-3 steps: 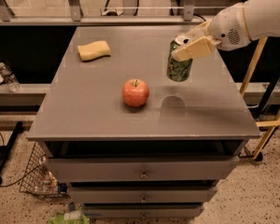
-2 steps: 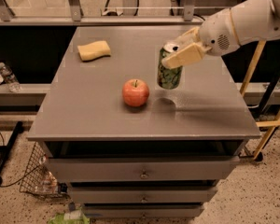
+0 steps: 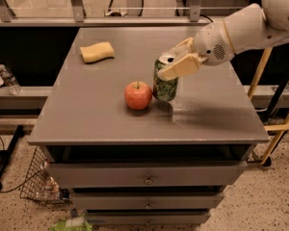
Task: Move green can near apple
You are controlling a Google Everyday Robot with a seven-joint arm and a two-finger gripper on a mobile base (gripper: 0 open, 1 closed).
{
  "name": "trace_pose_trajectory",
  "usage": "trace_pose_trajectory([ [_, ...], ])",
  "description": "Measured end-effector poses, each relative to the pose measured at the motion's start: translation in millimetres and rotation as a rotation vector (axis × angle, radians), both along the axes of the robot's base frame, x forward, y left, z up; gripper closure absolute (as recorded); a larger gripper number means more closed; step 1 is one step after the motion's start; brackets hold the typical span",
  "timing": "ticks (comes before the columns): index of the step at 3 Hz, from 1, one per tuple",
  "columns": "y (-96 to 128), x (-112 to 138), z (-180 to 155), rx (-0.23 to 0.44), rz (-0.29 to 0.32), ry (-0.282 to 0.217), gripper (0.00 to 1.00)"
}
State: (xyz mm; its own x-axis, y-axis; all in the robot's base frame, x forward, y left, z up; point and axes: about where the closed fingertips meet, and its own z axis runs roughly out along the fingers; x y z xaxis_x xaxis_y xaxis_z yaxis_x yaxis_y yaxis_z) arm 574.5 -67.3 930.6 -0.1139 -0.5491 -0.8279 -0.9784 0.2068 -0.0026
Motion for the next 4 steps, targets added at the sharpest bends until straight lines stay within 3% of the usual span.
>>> trace_pose_trajectory([
  [1, 1.9, 0.1, 0.0, 0.000, 0.002, 0.000, 0.82],
  [4, 8.7, -0.5, -1.9, 0.001, 0.015, 0.004, 0.12],
])
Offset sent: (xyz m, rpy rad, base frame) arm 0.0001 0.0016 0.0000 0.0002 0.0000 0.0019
